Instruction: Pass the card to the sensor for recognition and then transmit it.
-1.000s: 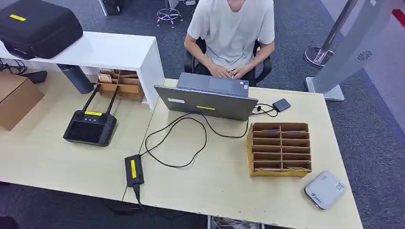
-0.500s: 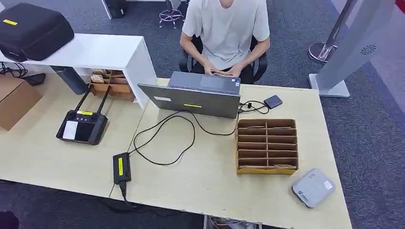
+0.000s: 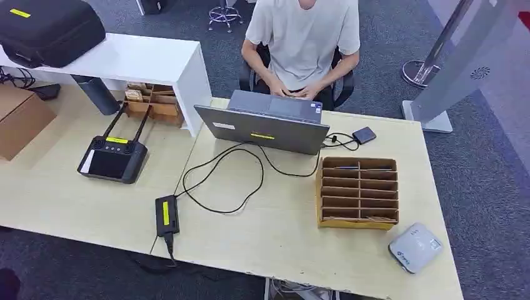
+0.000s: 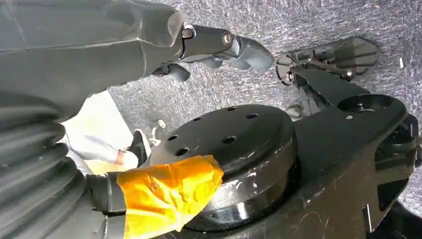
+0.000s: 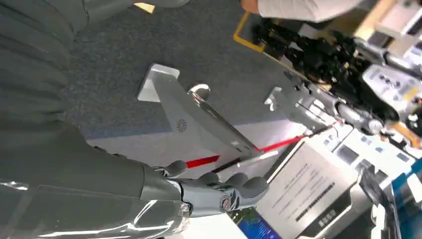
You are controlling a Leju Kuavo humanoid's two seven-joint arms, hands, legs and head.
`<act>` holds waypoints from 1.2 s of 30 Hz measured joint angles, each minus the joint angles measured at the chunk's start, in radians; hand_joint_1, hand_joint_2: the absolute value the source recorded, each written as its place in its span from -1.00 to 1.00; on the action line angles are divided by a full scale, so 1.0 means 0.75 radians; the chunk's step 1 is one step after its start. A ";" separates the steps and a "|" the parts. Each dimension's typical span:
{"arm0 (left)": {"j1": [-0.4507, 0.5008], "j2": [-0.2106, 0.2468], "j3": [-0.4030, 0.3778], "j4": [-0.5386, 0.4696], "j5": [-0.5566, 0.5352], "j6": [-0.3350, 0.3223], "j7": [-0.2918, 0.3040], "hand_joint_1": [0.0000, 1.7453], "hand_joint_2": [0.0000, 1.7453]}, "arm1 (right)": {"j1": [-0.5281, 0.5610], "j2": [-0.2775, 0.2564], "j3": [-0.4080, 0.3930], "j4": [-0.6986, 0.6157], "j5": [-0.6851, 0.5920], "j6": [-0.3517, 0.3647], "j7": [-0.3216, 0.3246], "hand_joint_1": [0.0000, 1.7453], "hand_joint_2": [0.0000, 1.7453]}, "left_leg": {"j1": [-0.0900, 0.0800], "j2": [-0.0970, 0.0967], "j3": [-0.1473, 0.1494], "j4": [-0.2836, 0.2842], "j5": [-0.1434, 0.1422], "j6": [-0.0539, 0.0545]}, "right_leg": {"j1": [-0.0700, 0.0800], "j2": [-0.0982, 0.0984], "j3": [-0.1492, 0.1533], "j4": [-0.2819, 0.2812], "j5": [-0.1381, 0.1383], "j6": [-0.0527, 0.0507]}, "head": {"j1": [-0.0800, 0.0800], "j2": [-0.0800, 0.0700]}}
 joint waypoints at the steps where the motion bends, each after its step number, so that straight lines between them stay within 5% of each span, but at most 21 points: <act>1: -0.001 -0.003 -0.001 0.002 -0.002 -0.001 0.001 -1.00 1.00 | -0.015 0.013 0.035 0.013 0.020 0.004 -0.001 -1.00 1.00 | 0.000 0.000 0.000 0.001 0.000 0.000 | -0.001 0.000 -0.008 0.002 0.017 0.001 | -0.001 0.000; 2: -0.003 -0.003 -0.002 0.004 -0.004 -0.001 0.002 -1.00 1.00 | -0.035 0.023 0.071 0.024 0.040 0.006 -0.003 -1.00 1.00 | 0.000 -0.001 0.000 0.004 -0.001 -0.001 | -0.001 -0.001 0.009 -0.043 0.062 0.001 | 0.001 0.000; 4: -0.006 -0.007 -0.004 0.008 -0.009 -0.002 0.005 -1.00 1.00 | -0.094 0.044 0.135 0.043 0.079 0.009 -0.006 -1.00 1.00 | 0.001 -0.005 0.001 0.013 -0.008 -0.010 | -0.001 -0.002 0.105 -0.255 0.183 -0.003 | 0.002 0.000; 5: -0.008 -0.007 -0.005 0.009 -0.010 -0.002 0.007 -1.00 1.00 | -0.123 0.052 0.167 0.054 0.100 0.010 -0.008 -1.00 1.00 | 0.000 -0.007 0.001 0.018 -0.013 -0.016 | -0.001 -0.007 0.147 -0.354 0.209 -0.008 | 0.003 0.000; 7: -0.013 -0.007 -0.008 0.015 -0.012 -0.003 0.013 -1.00 1.00 | -0.181 0.079 0.240 0.080 0.147 0.020 -0.017 -1.00 1.00 | -0.007 -0.010 -0.011 0.020 -0.012 -0.030 | 0.010 -0.004 0.167 -0.382 0.190 -0.037 | 0.002 0.000; 8: -0.013 -0.008 -0.009 0.017 -0.014 -0.003 0.014 -1.00 -1.00 | -0.202 0.091 0.277 0.093 0.171 0.023 -0.020 -1.00 1.00 | -0.006 -0.009 -0.008 0.019 -0.012 -0.035 | 0.011 -0.003 0.167 -0.388 0.191 -0.041 | 0.003 0.000; 11: -0.021 -0.014 -0.021 0.024 -0.024 -0.001 0.021 -1.00 -1.00 | -0.275 0.131 0.374 0.126 0.244 0.029 -0.030 -1.00 1.00 | -0.011 -0.006 -0.013 0.033 -0.029 -0.061 | -0.004 -0.003 0.179 -0.409 0.202 -0.064 | 0.002 0.000; 15: -0.052 -0.026 -0.035 0.036 -0.045 0.010 0.040 -1.00 -1.00 | -0.350 0.202 0.491 0.167 0.340 0.050 -0.047 -1.00 1.00 | 0.000 -0.007 -0.171 0.396 -0.189 -0.088 | -0.005 0.000 0.178 -0.407 0.201 -0.074 | -0.009 0.000; 16: -0.058 -0.030 -0.036 0.041 -0.048 0.014 0.046 -1.00 -1.00 | -0.356 0.215 0.517 0.173 0.364 0.053 -0.047 -1.00 1.00 | 0.001 -0.007 -0.189 0.434 -0.188 -0.090 | -0.005 0.001 0.178 -0.404 0.201 -0.075 | -0.011 0.000; 17: -0.059 -0.033 -0.036 0.042 -0.053 0.020 0.051 -1.00 1.00 | -0.358 0.225 0.534 0.174 0.387 0.056 -0.047 -1.00 1.00 | 0.003 -0.007 -0.181 0.416 -0.166 -0.091 | -0.005 0.002 0.178 -0.402 0.199 -0.074 | -0.011 0.000; 20: -0.058 -0.037 -0.036 0.052 -0.061 0.026 0.065 -1.00 1.00 | -0.378 0.257 0.567 0.173 0.434 0.068 -0.041 -1.00 1.00 | 0.019 -0.006 -0.031 0.083 0.005 -0.096 | -0.008 0.005 0.175 -0.383 0.189 -0.059 | -0.012 0.000; 21: -0.058 -0.053 -0.038 0.052 -0.064 0.025 0.068 -1.00 1.00 | -0.388 0.266 0.577 0.173 0.437 0.069 -0.040 -1.00 1.00 | 0.014 -0.009 -0.023 0.066 -0.024 -0.101 | -0.004 0.006 0.168 -0.381 0.190 -0.053 | -0.016 0.000; 26: -0.057 -0.083 -0.041 0.052 -0.064 0.024 0.067 -1.00 1.00 | -0.398 0.284 0.604 0.186 0.454 0.072 -0.044 -1.00 1.00 | 0.025 -0.006 -0.017 0.028 -0.005 -0.050 | -0.003 0.010 0.148 -0.379 0.196 -0.016 | -0.008 0.000; 27: -0.059 -0.090 -0.041 0.052 -0.066 0.024 0.067 -1.00 1.00 | -0.403 0.284 0.607 0.191 0.465 0.072 -0.048 -1.00 1.00 | 0.023 -0.007 -0.017 0.024 0.000 -0.042 | -0.001 0.009 0.128 -0.335 0.165 -0.014 | -0.004 0.000; 30: -0.066 -0.095 -0.041 0.052 -0.074 0.025 0.068 -1.00 1.00 | -0.404 0.288 0.621 0.210 0.491 0.070 -0.056 -1.00 1.00 | 0.021 -0.006 -0.023 0.022 0.003 -0.035 | 0.002 0.009 -0.016 -0.036 0.036 -0.010 | 0.006 0.000; 31: -0.068 -0.095 -0.041 0.052 -0.080 0.025 0.069 -1.00 1.00 | -0.400 0.290 0.628 0.219 0.502 0.070 -0.059 -1.00 1.00 | 0.019 -0.006 -0.024 0.023 0.004 -0.034 | 0.002 0.009 -0.050 0.029 0.025 -0.012 | 0.008 0.000; 33: -0.071 -0.096 -0.041 0.052 -0.092 0.025 0.071 -1.00 1.00 | -0.399 0.292 0.640 0.227 0.532 0.068 -0.062 -1.00 1.00 | 0.013 -0.007 -0.023 0.023 0.004 -0.033 | 0.007 0.009 -0.018 -0.042 0.092 -0.024 | 0.009 0.000; 35: -0.073 -0.098 -0.041 0.052 -0.100 0.025 0.074 -1.00 1.00 | -0.400 0.294 0.648 0.231 0.554 0.066 -0.065 -1.00 1.00 | 0.007 -0.007 -0.018 0.023 0.004 -0.032 | 0.023 0.009 0.112 -0.296 0.210 -0.053 | 0.009 0.000; 36: -0.074 -0.104 -0.041 0.052 -0.105 0.025 0.077 -1.00 1.00 | -0.402 0.296 0.650 0.233 0.566 0.064 -0.068 -1.00 1.00 | 0.007 -0.007 -0.020 0.023 0.003 -0.032 | 0.032 0.003 0.152 -0.382 0.205 -0.074 | 0.007 0.000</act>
